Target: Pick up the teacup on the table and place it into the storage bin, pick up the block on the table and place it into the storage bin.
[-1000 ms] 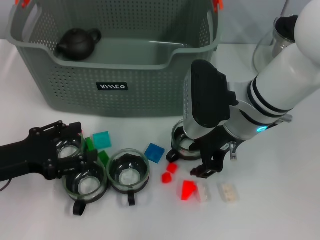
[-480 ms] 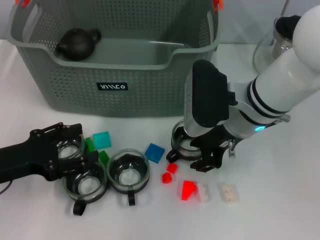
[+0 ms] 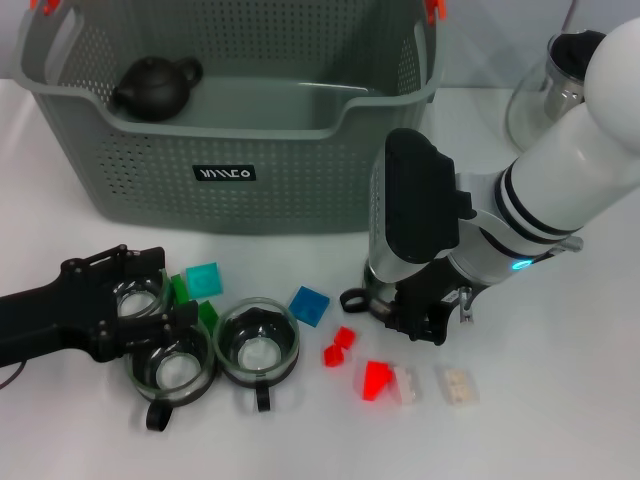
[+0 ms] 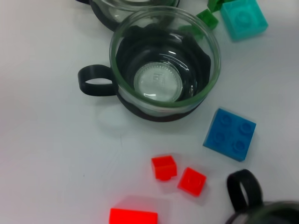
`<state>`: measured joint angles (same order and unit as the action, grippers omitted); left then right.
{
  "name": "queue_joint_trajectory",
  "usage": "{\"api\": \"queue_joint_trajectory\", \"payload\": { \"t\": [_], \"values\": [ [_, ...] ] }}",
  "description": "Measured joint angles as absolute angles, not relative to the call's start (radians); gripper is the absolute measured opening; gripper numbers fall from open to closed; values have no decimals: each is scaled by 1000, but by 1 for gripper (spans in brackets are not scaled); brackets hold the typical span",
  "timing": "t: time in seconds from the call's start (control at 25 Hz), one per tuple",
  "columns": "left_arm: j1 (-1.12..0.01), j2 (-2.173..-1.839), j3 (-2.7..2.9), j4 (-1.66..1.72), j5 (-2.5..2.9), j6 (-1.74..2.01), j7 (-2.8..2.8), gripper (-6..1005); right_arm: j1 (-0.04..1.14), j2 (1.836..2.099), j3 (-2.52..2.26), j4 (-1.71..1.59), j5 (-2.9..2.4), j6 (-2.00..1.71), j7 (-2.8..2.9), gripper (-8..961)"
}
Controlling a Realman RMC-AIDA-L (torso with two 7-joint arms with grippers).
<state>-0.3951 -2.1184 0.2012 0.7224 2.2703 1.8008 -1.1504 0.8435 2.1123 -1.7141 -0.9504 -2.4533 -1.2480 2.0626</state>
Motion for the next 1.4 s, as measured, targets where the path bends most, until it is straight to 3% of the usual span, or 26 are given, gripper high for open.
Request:
{"api": "queue_joint_trajectory", "payload": {
  "t": [0.08, 0.32, 0.72, 1.24, 1.4],
  "values": [
    [-396, -2118, 202, 722, 2270, 1802, -1150, 885, 843, 2112, -1714, -951, -2453, -1250, 2064, 144],
    [-397, -2118, 203, 722, 2270, 1804, -1150, 884, 842, 2112, -1696, -966, -2452, -1276, 2070, 49],
    [-397, -2118, 201, 722, 2270, 1801, -1150, 884, 830, 2100, -1362, -1066, -2349, -1592, 1953, 50],
    [-417, -2113, 196, 704, 2269, 1764, -1150, 885, 667, 2066, -830, -1165, -1885, -1976, 1708, 50],
    [-427, -2111, 197, 694, 2269, 1747, -1150, 884, 615, 2082, -793, -1163, -1652, -1945, 1709, 50]
  ]
}}
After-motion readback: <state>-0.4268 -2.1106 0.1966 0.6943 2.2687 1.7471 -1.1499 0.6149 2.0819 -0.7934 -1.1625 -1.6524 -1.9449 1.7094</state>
